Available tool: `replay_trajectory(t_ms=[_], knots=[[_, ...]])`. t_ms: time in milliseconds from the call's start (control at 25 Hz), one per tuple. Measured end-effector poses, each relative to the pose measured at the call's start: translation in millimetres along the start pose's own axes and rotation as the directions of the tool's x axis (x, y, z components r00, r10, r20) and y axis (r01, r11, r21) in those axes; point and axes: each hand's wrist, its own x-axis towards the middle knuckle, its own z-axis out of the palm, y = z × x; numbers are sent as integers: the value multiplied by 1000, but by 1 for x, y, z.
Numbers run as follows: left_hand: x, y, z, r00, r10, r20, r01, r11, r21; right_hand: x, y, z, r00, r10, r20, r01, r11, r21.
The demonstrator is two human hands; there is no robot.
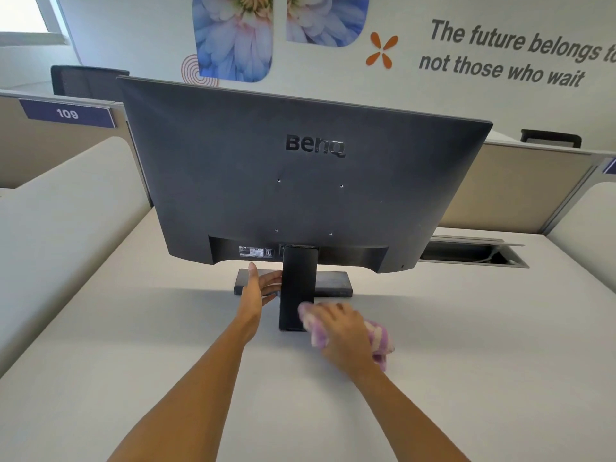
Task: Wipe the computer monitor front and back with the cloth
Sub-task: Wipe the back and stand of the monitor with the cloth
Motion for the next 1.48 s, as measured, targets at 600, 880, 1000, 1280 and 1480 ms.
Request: replay_trajectory(t_ms=[600, 880, 1000, 1280, 1480], knots=[[-4, -2, 4, 999, 8, -36, -7, 1000, 23, 27, -56, -7, 331, 834, 442, -894, 127, 429], [-5, -3, 2, 999, 20, -33, -19, 1000, 6, 77, -53, -42, 863, 408, -299, -364, 911, 193], [-4, -3, 1, 999, 11, -51, -11, 1000, 5, 88, -49, -11, 972, -48, -230, -11, 968, -250], [-1, -2, -1, 999, 25, -22, -24, 999, 30, 92, -36, -14, 967, -155, -205, 50, 895, -443], [3, -1, 1, 1000, 3, -30, -1, 999, 52, 85, -17, -32, 935, 204, -290, -307, 877, -371]])
